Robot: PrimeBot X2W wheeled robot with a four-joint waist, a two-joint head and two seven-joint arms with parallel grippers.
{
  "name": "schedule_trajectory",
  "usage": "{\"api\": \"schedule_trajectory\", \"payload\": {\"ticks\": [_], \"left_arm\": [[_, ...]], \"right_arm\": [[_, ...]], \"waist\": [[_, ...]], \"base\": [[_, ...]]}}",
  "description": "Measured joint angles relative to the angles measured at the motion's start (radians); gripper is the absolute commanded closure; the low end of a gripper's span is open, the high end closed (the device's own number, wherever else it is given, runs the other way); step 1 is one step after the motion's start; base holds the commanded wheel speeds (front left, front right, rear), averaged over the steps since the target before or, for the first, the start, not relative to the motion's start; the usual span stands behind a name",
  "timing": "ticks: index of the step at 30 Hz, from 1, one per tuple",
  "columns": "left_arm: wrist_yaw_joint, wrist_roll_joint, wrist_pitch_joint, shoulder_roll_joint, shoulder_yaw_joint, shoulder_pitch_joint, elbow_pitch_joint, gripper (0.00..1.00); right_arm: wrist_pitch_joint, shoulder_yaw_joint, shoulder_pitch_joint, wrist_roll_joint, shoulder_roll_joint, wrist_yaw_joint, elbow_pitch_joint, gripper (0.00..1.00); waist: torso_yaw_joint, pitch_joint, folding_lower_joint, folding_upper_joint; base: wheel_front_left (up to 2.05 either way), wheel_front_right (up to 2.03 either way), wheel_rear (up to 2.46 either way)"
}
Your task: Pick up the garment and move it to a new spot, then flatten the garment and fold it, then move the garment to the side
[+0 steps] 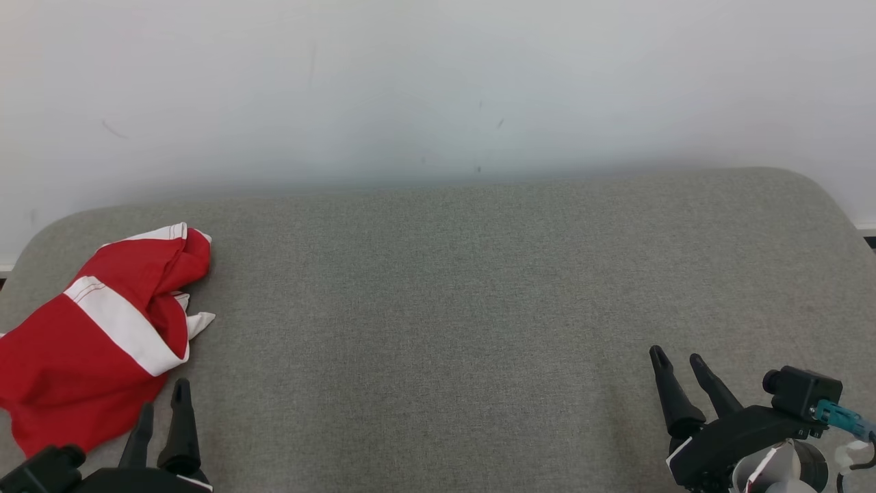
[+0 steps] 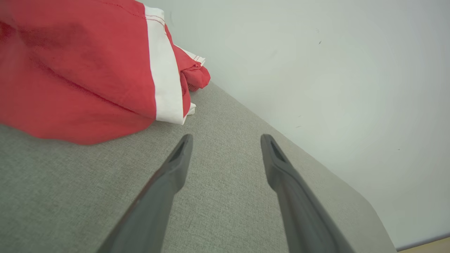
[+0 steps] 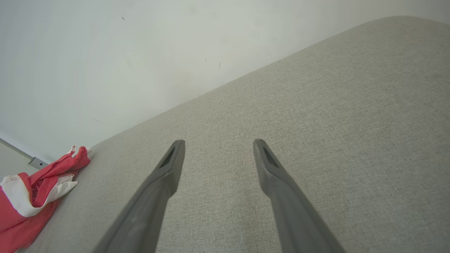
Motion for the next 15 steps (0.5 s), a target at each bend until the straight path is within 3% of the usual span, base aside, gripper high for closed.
{"api": "schedule_trajectory", "payload": {"ticks": [15], "left_arm": [[0.035,0.225,0.003,0.005,-0.004,0.022,-0.086,0.00]], "right_arm": [[-0.009,-0.034,0.014,-0.186,-0.012,-0.035,-0.051,0.00]], "waist": [[-0.001,-0.005,0.0000,0.0000]], "base": [[0.00,0.00,0.00]]}}
